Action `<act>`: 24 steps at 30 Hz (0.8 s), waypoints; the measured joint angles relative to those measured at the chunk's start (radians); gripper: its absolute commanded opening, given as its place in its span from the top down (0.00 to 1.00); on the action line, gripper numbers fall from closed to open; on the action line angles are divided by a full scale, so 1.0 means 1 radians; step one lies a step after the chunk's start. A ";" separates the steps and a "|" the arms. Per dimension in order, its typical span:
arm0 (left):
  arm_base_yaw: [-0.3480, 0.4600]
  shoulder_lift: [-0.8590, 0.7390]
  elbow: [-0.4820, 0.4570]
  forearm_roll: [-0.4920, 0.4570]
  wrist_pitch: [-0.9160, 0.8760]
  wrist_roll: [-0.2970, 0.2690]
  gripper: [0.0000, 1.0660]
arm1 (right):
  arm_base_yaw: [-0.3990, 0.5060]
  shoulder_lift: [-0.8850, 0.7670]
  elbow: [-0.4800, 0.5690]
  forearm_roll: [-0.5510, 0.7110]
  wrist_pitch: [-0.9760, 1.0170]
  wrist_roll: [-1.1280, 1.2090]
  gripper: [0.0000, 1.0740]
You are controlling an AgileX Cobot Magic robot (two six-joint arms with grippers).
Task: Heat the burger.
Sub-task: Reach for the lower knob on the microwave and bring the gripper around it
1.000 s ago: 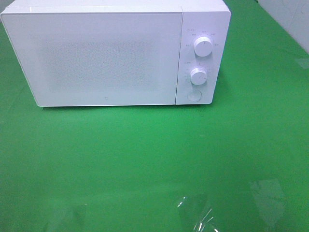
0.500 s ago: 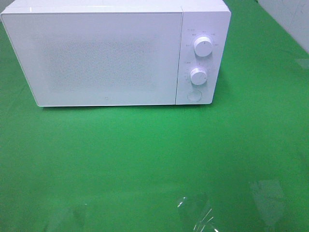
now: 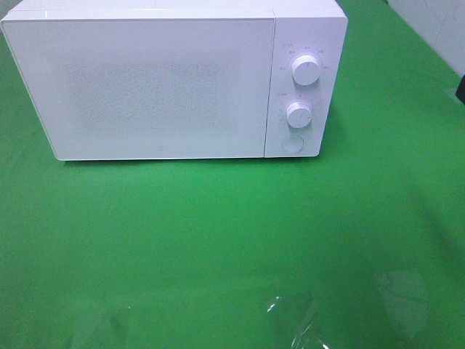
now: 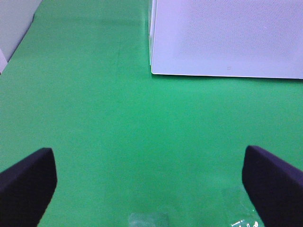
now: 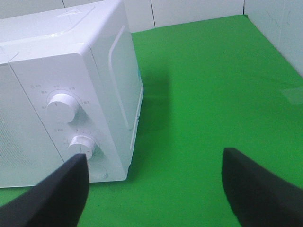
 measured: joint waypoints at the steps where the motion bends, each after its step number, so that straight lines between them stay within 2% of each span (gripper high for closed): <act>1: 0.000 0.000 0.000 0.000 0.000 0.000 0.07 | 0.000 0.050 0.001 0.001 -0.059 -0.007 0.30; 9: 0.000 0.000 0.000 0.000 0.000 0.000 0.07 | 0.000 0.241 0.017 0.050 -0.300 -0.146 0.30; 10: 0.000 0.000 0.000 0.000 0.000 0.000 0.07 | 0.000 0.292 0.032 0.116 -0.372 -0.201 0.30; 11: 0.000 0.000 0.000 0.000 0.000 0.000 0.07 | 0.000 0.292 0.032 0.116 -0.372 -0.201 0.30; 12: 0.000 0.000 0.000 0.000 0.000 0.000 0.07 | 0.009 0.329 0.046 0.193 -0.427 -0.239 0.30; 13: 0.000 0.000 0.000 0.000 0.000 0.000 0.07 | 0.009 0.329 0.046 0.193 -0.427 -0.239 0.30; 15: 0.000 0.000 0.000 0.000 0.000 0.000 0.07 | 0.085 0.386 0.080 0.349 -0.542 -0.340 0.30; 18: 0.000 0.000 0.000 0.000 0.000 0.000 0.07 | 0.114 0.399 0.085 0.384 -0.570 -0.366 0.30; 19: 0.000 0.000 0.000 0.001 0.000 0.000 0.07 | 0.175 0.423 0.089 0.447 -0.613 -0.407 0.30; 20: 0.000 0.000 0.000 0.001 0.000 0.000 0.07 | 0.175 0.423 0.089 0.447 -0.613 -0.407 0.30; 21: 0.000 0.000 0.000 0.001 0.000 0.000 0.07 | 0.231 0.454 0.089 0.507 -0.662 -0.441 0.30; 22: 0.000 0.000 0.000 0.001 0.000 0.000 0.07 | 0.231 0.454 0.089 0.507 -0.662 -0.441 0.30; 24: 0.000 0.000 0.000 0.001 0.000 0.000 0.07 | 0.318 0.497 0.090 0.574 -0.731 -0.472 0.30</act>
